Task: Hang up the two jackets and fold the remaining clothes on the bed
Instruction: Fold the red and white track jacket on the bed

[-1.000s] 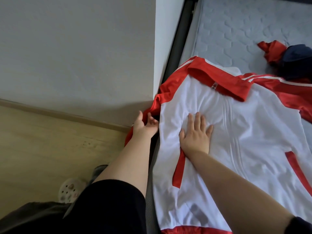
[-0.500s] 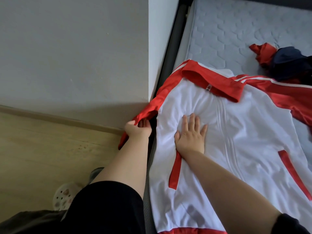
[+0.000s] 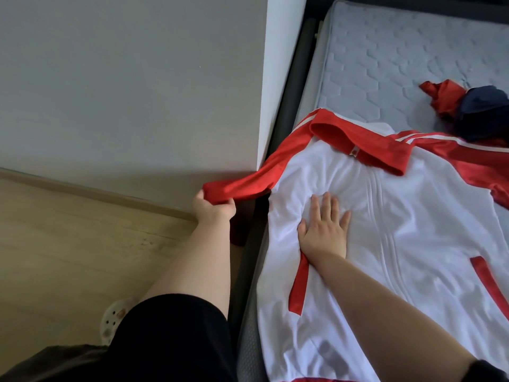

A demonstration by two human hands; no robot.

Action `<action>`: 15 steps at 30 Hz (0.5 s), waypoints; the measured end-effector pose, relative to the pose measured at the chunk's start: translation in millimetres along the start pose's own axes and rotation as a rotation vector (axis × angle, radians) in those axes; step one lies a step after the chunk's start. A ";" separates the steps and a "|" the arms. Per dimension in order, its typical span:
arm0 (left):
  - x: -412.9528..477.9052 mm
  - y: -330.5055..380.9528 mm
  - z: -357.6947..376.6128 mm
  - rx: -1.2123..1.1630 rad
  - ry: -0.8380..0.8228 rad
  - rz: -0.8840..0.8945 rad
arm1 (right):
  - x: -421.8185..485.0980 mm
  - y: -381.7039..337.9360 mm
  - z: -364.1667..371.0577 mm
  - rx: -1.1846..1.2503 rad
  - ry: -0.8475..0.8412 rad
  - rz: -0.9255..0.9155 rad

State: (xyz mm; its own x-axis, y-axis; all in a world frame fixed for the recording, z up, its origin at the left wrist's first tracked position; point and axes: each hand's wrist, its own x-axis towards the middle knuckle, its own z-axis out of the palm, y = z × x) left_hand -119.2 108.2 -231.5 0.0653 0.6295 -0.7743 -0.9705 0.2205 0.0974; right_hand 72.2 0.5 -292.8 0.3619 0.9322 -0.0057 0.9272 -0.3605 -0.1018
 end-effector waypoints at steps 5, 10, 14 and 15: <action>-17.7 23.6 1.6 -0.109 -0.059 0.137 | 2.1 1.8 -0.2 0.030 -0.041 0.003; -53.7 38.7 16.1 0.054 -0.152 0.235 | 8.4 9.1 -22.8 0.221 -0.202 0.015; -88.3 4.5 22.7 0.680 -0.202 0.527 | 9.2 20.1 -66.7 0.618 -0.299 0.062; -95.5 -9.1 18.5 0.922 -0.158 0.699 | 6.1 24.1 -78.7 0.795 -0.316 0.123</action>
State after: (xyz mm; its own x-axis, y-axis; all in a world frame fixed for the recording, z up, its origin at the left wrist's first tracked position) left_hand -112.3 59.9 -146.9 -0.3251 0.8993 -0.2925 -0.2749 0.2061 0.9391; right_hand 104.3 -5.0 -217.0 0.3016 0.8957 -0.3266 0.4972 -0.4401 -0.7477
